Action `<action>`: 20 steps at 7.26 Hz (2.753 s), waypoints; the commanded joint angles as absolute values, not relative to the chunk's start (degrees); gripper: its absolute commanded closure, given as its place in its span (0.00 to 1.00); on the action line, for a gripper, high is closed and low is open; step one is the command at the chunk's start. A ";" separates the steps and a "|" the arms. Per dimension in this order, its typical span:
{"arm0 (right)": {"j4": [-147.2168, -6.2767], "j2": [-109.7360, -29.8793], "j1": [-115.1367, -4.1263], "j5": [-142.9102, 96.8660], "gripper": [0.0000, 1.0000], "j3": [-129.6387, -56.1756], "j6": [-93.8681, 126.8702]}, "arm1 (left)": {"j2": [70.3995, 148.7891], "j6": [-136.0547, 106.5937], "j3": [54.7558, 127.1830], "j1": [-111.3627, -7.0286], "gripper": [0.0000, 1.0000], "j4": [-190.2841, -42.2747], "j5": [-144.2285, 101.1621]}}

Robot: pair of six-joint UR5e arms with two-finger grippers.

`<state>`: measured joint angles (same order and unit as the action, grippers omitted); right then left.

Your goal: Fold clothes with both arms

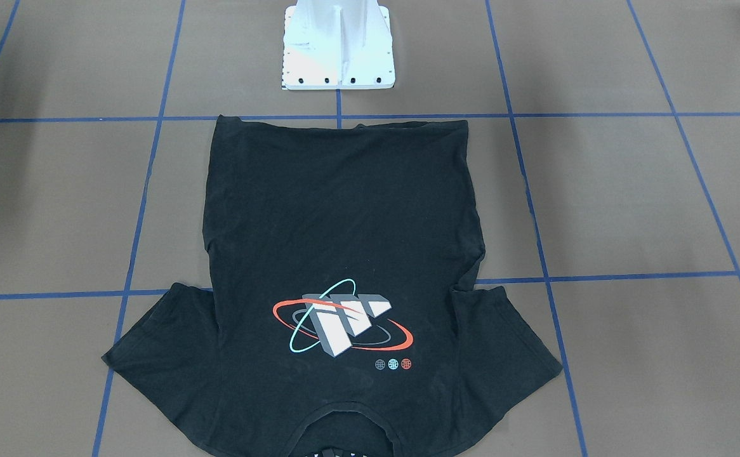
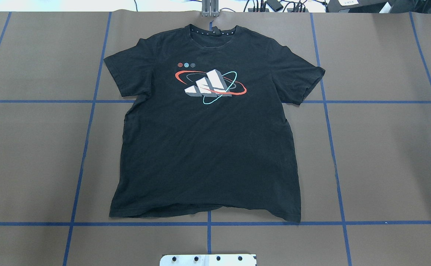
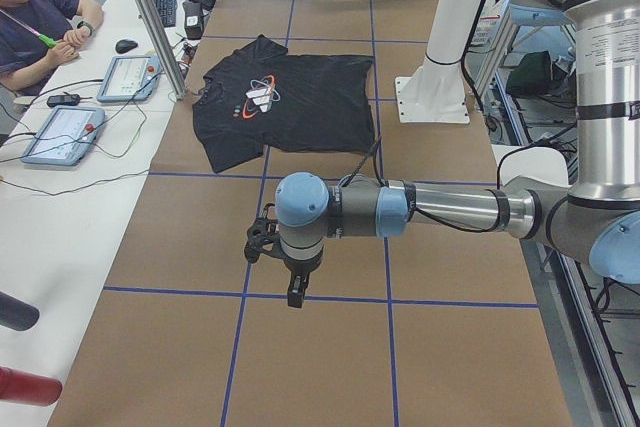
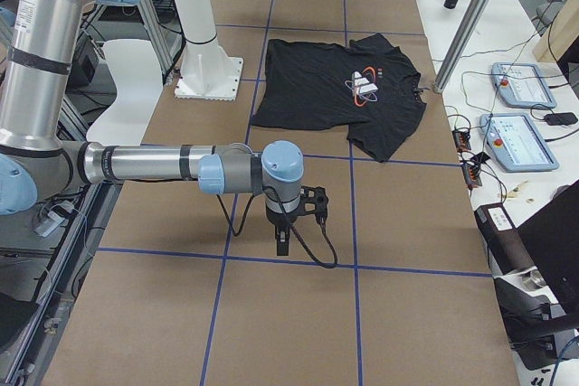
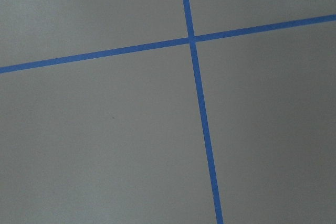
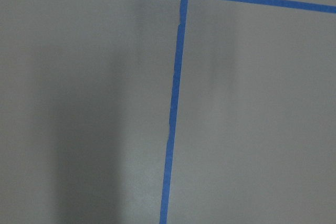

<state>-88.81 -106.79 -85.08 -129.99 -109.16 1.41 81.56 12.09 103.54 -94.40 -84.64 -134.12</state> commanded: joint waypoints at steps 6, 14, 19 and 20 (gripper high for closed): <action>-82.03 -104.95 -85.08 -129.99 0.00 -107.94 2.19 | 85.84 9.69 106.00 -94.13 0.00 -84.99 -134.30; -81.74 -77.72 -78.16 -132.89 0.01 -91.52 13.50 | 98.70 -6.63 95.56 -89.13 0.00 -109.88 -134.91; -58.93 -65.24 -65.86 -126.69 0.00 -72.72 41.61 | 103.61 -12.22 87.73 -81.30 0.00 -118.92 -134.82; -58.45 -61.47 -63.57 -124.65 0.01 -69.29 43.57 | 103.71 -12.22 87.54 -81.21 0.00 -119.00 -134.82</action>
